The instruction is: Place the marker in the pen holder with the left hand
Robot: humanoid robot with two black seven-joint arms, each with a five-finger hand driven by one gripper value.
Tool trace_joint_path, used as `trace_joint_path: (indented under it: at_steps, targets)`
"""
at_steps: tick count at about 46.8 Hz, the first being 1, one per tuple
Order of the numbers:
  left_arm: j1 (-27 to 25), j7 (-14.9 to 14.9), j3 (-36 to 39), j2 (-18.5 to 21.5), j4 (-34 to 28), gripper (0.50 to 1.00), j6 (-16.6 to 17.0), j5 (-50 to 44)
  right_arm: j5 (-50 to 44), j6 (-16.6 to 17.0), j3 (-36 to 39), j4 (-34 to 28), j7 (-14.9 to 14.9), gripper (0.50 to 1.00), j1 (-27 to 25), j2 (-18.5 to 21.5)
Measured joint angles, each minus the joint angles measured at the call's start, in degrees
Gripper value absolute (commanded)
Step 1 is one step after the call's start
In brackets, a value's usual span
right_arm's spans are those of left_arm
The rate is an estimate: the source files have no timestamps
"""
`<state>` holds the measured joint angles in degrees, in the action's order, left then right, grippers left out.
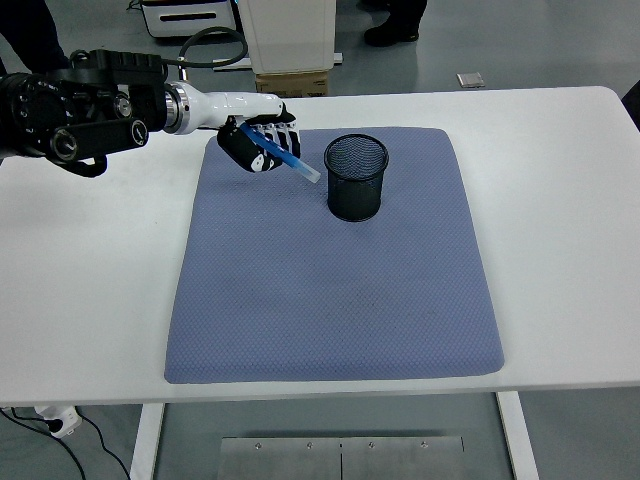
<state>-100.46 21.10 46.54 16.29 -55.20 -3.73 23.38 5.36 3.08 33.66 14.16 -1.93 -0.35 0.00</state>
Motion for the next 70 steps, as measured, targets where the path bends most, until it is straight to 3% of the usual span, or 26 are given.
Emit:
trace_joint_path:
  at_steps: [12,29,50,70]
  targets:
    - [0.0,-0.1,-2.7,-0.5,1.1,0.5,-0.8,-0.1,0.0,0.0,0.0,0.0,0.0,1.0,0.0,0.0]
    - [0.9,-0.5,-6.7,-4.2,1.7,0.5,-0.8,-2.4,0.0,0.0,0.0,0.0,0.0,1.0,0.0,0.0]
    - [6.4,-0.9,-15.3,-8.4,5.3,0.5,-0.7,-5.7,0.0,0.0,0.0,0.0,0.0,1.0,0.0,0.0]
    - [14.0,-1.0,-25.7,-8.6,7.7,0.5,0.0,-9.0,0.0,0.0,0.0,0.0,0.0,1.0,0.0,0.0]
